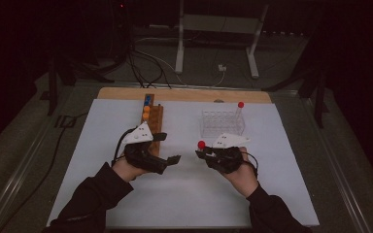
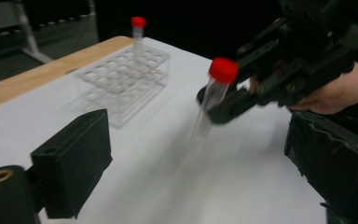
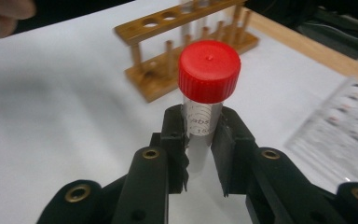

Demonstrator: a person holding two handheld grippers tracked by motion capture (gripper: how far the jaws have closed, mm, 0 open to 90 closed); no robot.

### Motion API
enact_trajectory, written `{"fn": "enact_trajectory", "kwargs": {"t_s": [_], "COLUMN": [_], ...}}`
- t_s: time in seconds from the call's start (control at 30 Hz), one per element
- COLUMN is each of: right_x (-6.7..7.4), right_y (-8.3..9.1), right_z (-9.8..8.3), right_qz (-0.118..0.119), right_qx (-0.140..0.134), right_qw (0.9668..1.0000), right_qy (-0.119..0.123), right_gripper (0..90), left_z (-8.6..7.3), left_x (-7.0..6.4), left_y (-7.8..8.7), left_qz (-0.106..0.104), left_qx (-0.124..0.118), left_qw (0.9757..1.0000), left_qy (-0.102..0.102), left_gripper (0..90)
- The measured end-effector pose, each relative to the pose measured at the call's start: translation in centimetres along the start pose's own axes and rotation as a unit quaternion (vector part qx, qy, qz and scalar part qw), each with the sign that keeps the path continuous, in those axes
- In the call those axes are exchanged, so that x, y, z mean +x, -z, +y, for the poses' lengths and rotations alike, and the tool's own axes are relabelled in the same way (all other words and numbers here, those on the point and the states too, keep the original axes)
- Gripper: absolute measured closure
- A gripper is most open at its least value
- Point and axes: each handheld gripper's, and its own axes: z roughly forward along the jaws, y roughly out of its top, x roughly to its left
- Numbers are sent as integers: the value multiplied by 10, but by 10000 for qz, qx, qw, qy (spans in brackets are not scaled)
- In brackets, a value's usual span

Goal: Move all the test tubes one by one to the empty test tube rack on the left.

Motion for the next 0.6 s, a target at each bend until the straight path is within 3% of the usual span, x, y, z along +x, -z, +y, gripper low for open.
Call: {"fn": "enact_trajectory", "kwargs": {"t_s": [0.33, 0.6], "right_x": [12, 14], "right_y": [-5, -5], "right_z": [-3, -2], "right_qz": [229, 285], "right_qx": [49, 36], "right_qw": [9997, 9996], "right_qy": [51, 55], "right_gripper": [744, 744], "left_z": [5, 6], "left_x": [-12, -18], "left_y": [-26, -39], "left_qz": [-275, -311], "left_qx": [11, 57], "left_qw": [9993, 9986], "left_qy": [-267, -432], "left_gripper": [340, 546]}}
